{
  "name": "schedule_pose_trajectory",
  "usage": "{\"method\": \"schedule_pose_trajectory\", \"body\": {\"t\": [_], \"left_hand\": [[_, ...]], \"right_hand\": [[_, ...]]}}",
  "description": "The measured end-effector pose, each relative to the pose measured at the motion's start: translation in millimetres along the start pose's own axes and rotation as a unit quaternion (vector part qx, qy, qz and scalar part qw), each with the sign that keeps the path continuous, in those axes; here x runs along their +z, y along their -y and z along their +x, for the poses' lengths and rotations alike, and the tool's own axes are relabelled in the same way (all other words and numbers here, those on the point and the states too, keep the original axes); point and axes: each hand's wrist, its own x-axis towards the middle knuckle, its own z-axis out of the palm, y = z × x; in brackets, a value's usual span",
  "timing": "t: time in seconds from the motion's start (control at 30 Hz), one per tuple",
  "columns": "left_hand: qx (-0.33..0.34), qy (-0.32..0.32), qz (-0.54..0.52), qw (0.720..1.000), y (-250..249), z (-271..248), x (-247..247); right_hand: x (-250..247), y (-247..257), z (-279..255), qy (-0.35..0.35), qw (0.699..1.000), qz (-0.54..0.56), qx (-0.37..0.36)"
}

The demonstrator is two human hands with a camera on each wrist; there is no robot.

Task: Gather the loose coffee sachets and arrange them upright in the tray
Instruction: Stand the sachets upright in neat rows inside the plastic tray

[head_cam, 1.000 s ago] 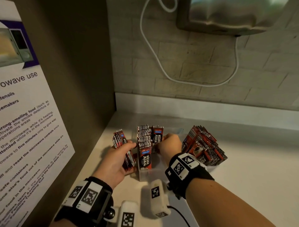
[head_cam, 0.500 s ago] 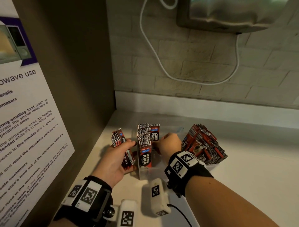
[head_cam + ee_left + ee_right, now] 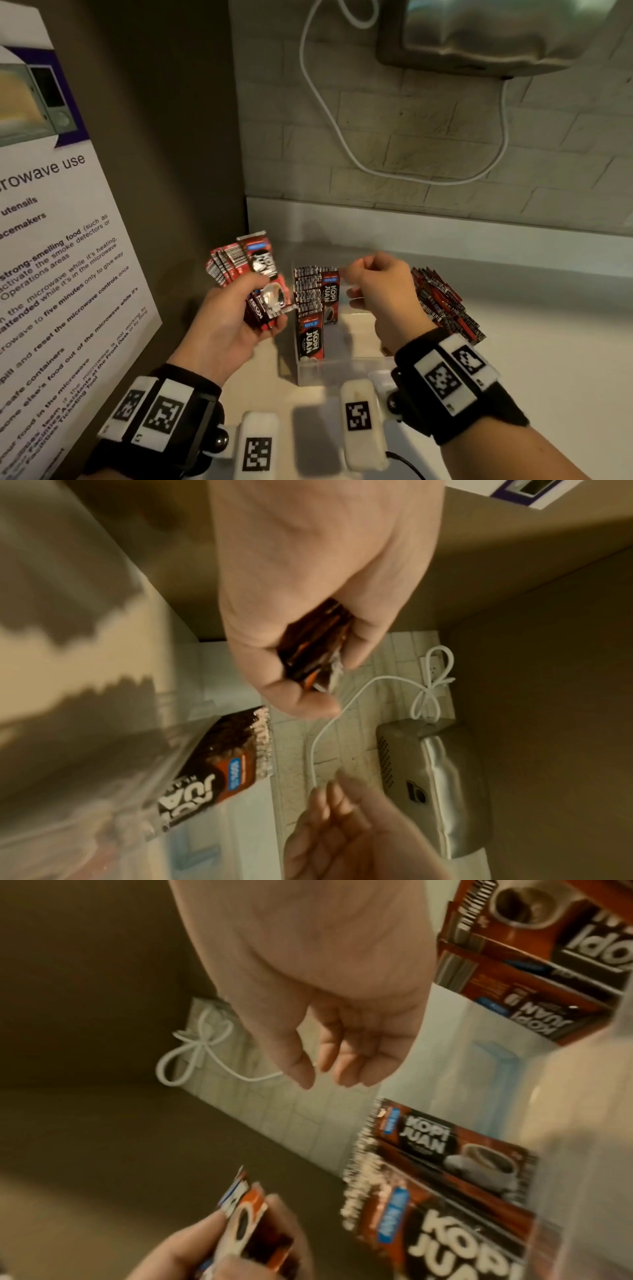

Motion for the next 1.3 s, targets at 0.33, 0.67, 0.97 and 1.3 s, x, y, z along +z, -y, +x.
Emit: {"method": "schedule_pose_trajectory", "body": {"t": [0.33,0.67,0.97,1.3], "left_hand": [[0.036,0.073,0.096,0.992,8.9,-11.1,16.9],[0.055,-0.060,0.051,0.995,10.7,0.1,6.5],[-0.063,-0.094,0.095,0.989,42.9,6.0,-5.4],[-0.090,-0.072,0.087,0.990,41.0,-1.0,-2.7]], "right_hand": [[-4.1,7.5,-33.1,0.140,0.990,0.028,-0.021],[-21.0,-15.2,6.3,-0.010,0.994,-0.096,0.059],[3.1,-50.7,36.1,0.052,0.972,-0.145,0.175],[20.8,-79.1,54.0,-0.024,0.972,-0.187,0.143]]}}
